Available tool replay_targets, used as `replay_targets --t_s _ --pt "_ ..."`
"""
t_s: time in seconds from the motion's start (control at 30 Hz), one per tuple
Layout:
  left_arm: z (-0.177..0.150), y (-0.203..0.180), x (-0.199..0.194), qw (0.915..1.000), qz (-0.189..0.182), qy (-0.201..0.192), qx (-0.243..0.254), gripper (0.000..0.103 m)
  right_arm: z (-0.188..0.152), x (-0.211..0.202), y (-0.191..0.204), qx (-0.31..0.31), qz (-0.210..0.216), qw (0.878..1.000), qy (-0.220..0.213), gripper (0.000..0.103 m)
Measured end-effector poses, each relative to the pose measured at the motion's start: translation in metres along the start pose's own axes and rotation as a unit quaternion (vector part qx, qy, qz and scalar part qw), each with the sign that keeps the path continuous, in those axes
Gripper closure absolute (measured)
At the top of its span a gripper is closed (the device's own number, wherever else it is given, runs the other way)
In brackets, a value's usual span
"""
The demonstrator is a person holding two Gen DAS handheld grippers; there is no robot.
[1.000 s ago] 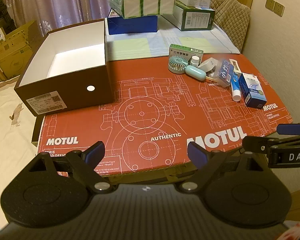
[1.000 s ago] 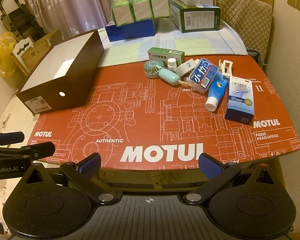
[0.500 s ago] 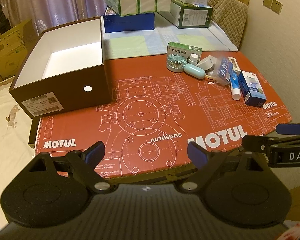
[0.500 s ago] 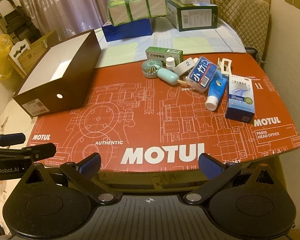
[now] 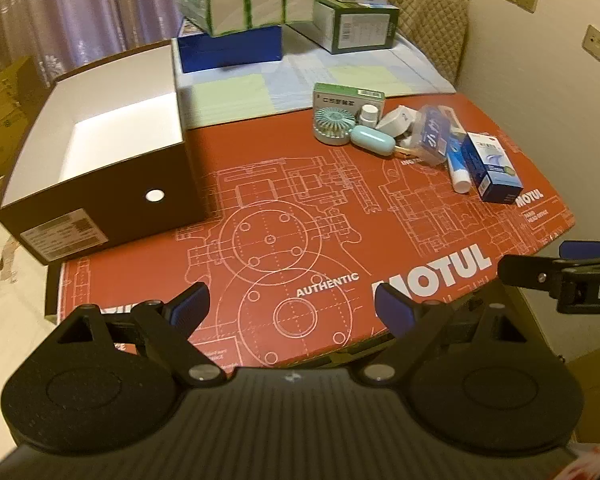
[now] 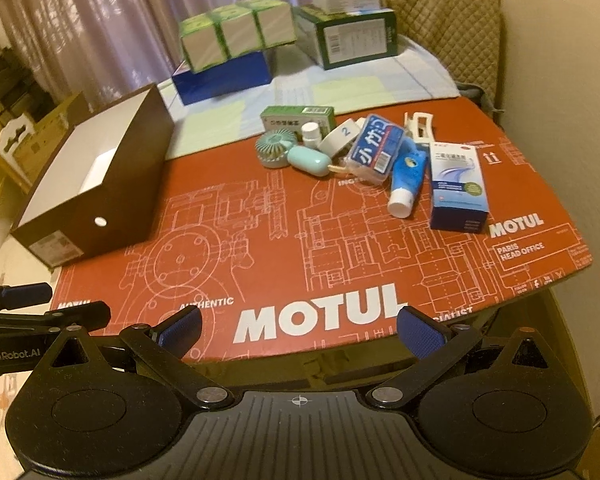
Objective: Organize rigid objects
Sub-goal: 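Move the right tool to the white-blue lotion box while the left tool reaches the teal fan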
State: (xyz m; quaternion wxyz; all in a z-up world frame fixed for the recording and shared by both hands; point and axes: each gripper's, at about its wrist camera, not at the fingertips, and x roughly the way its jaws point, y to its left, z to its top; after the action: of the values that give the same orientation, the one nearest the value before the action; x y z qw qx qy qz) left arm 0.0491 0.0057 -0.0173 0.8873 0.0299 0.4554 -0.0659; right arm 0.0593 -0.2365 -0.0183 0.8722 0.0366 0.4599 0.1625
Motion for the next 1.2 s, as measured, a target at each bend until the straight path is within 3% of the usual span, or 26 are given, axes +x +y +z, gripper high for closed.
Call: replay_targets --t_s 0.43,0.6,0.73,1.2 --pt "0.029 -0.029 0.038 0.9987 -0.048 0.006 0.018 0.015 0.009 0.002 -0.034 0.008 -0.033 0.999 -0.025 0.002" --pt "0.049 -0.042 0.062 0.9993 -0.035 0.013 -0.003 0.015 0.032 0.022 -0.064 -0.007 -0.049 0.998 -0.031 0.002" --pt "0.064 -0.053 0.084 0.9994 -0.024 0.02 -0.017 0.016 0.054 0.04 -0.09 -0.017 -0.054 0.998 -0.03 0.008" --pt "0.107 -0.081 0.157 0.9967 0.012 0.04 -0.069 0.016 0.119 0.132 -0.156 -0.02 -0.074 0.997 0.022 0.025"
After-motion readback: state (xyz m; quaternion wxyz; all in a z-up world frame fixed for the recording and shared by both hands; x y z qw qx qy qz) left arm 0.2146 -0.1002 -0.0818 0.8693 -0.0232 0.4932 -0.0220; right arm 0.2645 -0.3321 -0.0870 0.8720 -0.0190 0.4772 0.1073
